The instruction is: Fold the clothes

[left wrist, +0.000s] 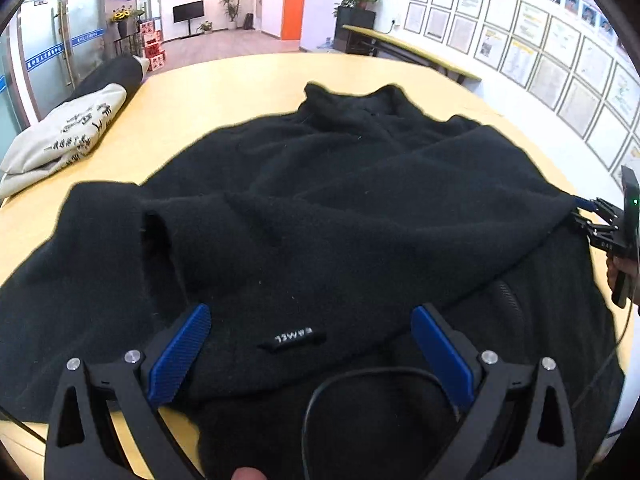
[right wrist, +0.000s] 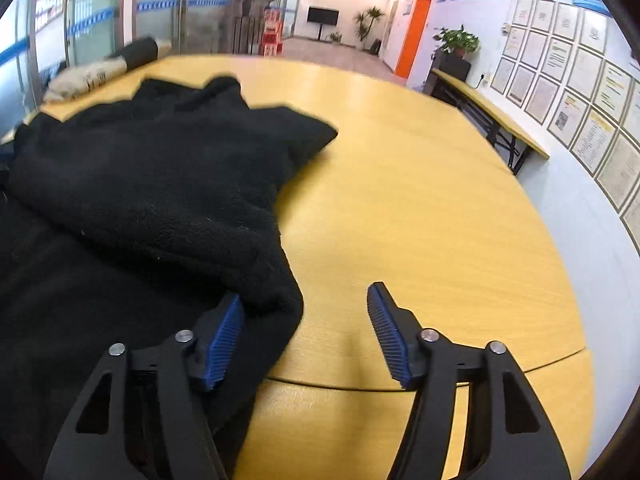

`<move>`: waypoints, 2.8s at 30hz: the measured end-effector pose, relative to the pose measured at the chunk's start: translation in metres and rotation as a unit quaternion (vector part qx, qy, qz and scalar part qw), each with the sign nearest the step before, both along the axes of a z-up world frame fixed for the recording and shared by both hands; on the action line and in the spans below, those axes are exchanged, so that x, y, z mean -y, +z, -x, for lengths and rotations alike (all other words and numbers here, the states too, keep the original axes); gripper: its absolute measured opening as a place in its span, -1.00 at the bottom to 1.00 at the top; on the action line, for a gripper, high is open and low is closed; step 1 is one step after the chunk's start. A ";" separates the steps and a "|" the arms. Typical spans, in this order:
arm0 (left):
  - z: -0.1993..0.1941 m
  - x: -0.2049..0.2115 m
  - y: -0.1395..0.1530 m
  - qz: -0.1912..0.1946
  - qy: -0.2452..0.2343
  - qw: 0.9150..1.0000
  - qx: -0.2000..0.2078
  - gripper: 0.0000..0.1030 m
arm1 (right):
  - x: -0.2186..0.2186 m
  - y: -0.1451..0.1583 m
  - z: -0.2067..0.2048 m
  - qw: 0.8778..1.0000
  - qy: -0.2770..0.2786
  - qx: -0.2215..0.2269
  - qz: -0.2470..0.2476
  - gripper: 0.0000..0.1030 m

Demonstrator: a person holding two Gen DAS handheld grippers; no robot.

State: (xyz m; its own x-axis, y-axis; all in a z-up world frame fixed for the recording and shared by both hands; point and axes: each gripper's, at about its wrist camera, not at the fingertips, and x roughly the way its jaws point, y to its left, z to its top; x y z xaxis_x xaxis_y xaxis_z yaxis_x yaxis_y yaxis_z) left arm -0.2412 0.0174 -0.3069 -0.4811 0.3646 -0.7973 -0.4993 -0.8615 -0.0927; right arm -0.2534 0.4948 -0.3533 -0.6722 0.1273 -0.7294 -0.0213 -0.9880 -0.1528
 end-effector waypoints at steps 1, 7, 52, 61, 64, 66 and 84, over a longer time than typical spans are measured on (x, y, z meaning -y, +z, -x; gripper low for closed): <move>-0.003 0.004 0.008 -0.003 -0.003 1.000 -0.006 1.00 | 0.006 0.010 -0.002 1.000 0.011 -0.008 0.002 0.22; -0.011 0.001 0.058 -0.057 -0.045 0.996 -0.057 1.00 | 0.067 0.063 0.030 0.986 0.142 -0.078 0.038 0.74; 0.015 0.427 -0.048 -0.161 0.518 0.840 0.021 0.22 | 0.071 -0.040 0.119 0.999 0.032 0.037 -0.009 0.98; 0.001 0.451 -0.052 -0.256 0.523 0.813 0.024 -0.89 | 0.071 -0.041 0.119 0.999 0.030 0.037 -0.008 0.98; -0.001 0.442 -0.025 -0.286 0.513 0.810 -0.007 -0.90 | 0.071 -0.042 0.119 0.999 0.030 0.037 -0.007 0.98; 0.000 0.417 0.008 -0.290 0.487 0.823 -0.033 -0.90 | 0.070 -0.041 0.118 0.999 0.031 0.037 -0.006 0.98; 0.002 -0.125 0.114 -0.305 0.062 0.950 0.001 -0.90 | 0.038 0.085 0.026 0.977 0.070 -0.145 0.142 0.95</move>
State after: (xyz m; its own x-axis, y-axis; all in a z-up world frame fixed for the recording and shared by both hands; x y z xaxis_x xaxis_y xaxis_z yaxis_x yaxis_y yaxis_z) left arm -0.2427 0.1424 -0.1927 -0.5490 0.7004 -0.4562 -0.3972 -0.6988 -0.5949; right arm -0.2797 0.4570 -0.2681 -0.8517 -0.1608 -0.4988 0.1160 -0.9860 0.1199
